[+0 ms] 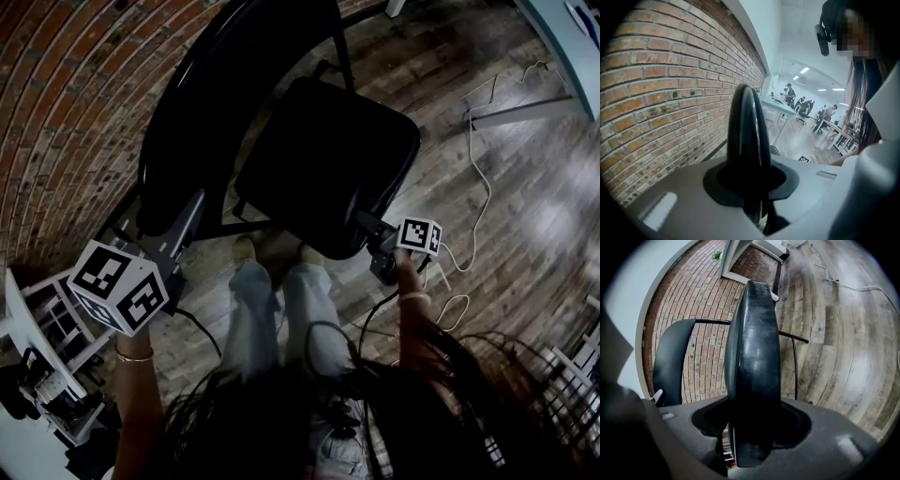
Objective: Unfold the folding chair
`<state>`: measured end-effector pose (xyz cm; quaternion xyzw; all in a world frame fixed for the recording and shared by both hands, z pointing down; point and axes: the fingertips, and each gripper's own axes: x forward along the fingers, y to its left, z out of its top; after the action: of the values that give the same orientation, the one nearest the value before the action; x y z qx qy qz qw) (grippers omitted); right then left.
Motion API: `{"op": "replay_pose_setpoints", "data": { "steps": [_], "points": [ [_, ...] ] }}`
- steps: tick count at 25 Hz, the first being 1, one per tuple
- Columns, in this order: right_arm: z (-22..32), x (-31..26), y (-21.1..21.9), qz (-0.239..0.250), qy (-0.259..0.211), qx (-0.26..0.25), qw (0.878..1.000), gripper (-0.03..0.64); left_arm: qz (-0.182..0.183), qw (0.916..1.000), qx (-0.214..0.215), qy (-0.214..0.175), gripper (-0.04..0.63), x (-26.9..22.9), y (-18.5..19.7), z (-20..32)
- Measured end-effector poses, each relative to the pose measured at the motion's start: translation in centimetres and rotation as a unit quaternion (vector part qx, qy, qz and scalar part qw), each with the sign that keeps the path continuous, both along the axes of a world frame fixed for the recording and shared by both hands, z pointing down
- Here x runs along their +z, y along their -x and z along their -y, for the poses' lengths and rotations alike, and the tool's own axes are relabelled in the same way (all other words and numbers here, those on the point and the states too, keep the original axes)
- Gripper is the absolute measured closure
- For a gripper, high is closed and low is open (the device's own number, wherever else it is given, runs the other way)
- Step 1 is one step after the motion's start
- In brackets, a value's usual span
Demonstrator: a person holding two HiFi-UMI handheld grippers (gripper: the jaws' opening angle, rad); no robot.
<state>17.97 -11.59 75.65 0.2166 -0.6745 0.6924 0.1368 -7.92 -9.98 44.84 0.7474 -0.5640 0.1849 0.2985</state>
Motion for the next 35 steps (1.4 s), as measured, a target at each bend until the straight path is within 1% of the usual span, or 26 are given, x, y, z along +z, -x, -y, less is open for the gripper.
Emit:
{"op": "replay_pose_setpoints", "data": {
  "steps": [5,13,18,35],
  "points": [
    [-0.2,0.7,0.0,-0.015,0.004,-0.004,1.0,0.374,0.003,1.0,0.0,0.006,0.523,0.5,0.8,0.3],
    [-0.9,1.8,0.3,-0.024,0.015,-0.009,1.0,0.356,0.01,0.9999,0.002,0.01,0.526,1.2,2.3,0.3],
    [-1.1,2.4,0.1,-0.028,0.019,-0.003,0.999,0.351,0.013,0.9998,0.003,0.014,0.528,1.7,2.8,0.6],
    [-1.9,4.2,-0.4,-0.048,0.038,0.006,0.998,0.332,0.003,0.9997,0.003,0.026,0.525,3.0,4.5,1.1]
  ]
}}
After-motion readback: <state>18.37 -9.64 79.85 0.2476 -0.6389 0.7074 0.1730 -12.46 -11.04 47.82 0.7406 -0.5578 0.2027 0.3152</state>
